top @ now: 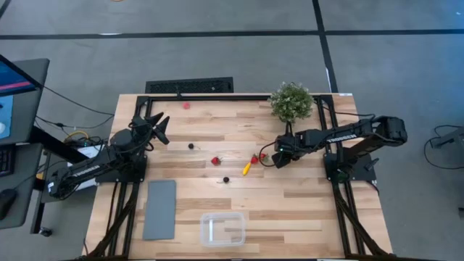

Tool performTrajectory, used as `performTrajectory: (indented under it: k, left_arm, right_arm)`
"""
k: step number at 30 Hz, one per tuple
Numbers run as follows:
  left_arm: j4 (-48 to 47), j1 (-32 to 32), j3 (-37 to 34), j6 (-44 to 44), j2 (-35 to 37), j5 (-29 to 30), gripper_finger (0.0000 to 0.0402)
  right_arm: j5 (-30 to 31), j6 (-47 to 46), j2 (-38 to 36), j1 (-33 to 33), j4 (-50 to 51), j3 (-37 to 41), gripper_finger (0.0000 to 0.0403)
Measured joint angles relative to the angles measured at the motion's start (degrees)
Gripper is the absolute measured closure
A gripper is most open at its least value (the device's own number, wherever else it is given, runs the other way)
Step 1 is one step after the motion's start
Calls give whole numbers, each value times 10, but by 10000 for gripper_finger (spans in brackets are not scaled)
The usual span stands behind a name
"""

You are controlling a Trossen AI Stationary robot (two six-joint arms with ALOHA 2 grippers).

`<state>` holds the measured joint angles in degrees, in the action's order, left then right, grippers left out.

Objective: Pick and placing Produce into tupperware
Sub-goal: Put the red strawberry into the transparent bin

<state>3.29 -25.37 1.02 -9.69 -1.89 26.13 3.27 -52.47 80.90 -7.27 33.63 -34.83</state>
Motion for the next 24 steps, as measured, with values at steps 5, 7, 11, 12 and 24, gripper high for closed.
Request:
performTrajectory:
  k: [5,7,11,12,24]
  left_arm:
    - [0,0,0,0,0,0,239]
    - [0,0,0,0,0,0,239]
    - [0,0,0,0,0,0,239]
    - [0,0,0,0,0,0,239]
    - [0,0,0,0,0,1,239]
  right_arm:
    - [-1,-1,0,0,0,0,240]
    - [-2,-1,0,0,0,0,227]
    - [-23,-5,1,0,4,-8,223]
    - [-26,-2,1,0,4,-12,229]
    - [-54,32,1,0,12,-92,245]
